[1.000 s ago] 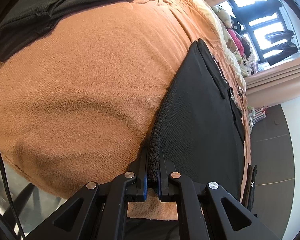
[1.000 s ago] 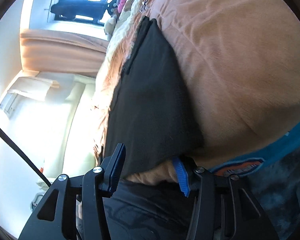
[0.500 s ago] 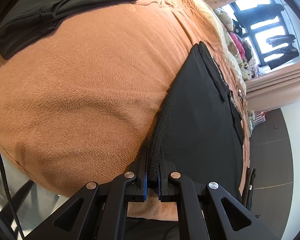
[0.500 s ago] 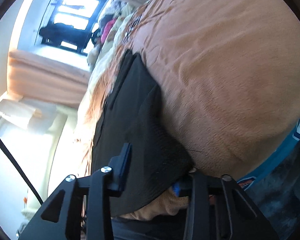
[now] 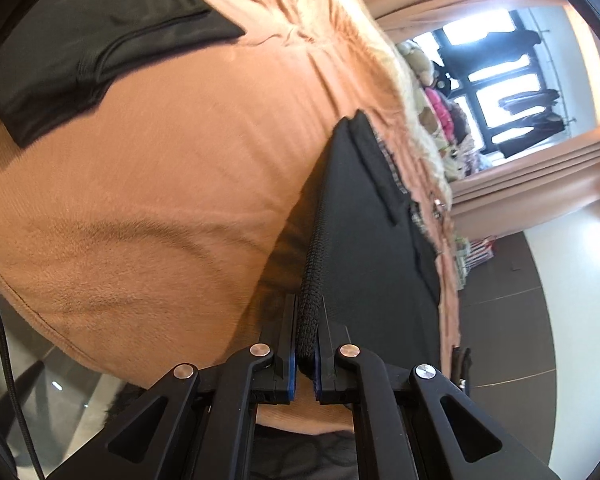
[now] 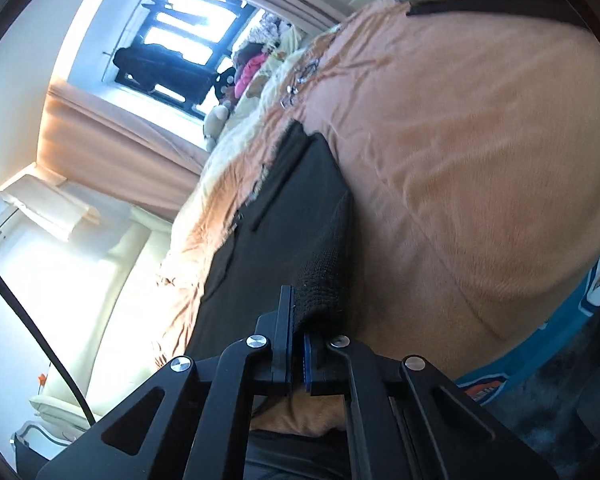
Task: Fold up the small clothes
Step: 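Lift the hem with both grippers and fold it toward the collar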
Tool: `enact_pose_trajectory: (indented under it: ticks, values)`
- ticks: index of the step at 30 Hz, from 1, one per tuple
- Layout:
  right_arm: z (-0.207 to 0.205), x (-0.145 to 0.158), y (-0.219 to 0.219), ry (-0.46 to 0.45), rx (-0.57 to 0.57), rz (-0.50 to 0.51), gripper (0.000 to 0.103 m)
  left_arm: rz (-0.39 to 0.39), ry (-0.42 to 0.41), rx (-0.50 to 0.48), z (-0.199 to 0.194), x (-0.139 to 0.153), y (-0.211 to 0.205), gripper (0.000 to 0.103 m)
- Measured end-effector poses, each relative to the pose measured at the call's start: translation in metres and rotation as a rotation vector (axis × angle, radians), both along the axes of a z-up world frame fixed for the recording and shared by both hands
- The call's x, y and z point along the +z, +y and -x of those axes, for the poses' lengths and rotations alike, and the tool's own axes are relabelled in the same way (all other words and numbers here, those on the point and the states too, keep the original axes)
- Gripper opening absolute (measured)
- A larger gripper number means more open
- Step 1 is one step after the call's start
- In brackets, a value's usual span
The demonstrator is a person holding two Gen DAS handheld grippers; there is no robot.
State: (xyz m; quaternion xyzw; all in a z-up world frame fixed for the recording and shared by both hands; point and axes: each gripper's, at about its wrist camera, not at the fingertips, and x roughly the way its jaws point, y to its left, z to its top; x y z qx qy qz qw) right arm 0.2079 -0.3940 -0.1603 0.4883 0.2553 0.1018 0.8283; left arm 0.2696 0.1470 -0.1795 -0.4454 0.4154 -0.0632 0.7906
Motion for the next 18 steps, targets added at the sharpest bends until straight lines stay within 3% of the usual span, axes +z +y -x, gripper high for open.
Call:
enact_pose_trajectory:
  ticks: [6,18]
  values:
    - [0.008,0.024,-0.007,-0.077,0.012,-0.018,0.000,0.024,-0.052,0.008,0.020,0.032,-0.001,0.005]
    - [0.045,0.044,-0.030,-0.176,0.049,-0.012,0.000,0.039,-0.194,0.024,0.088,0.098,-0.007,0.005]
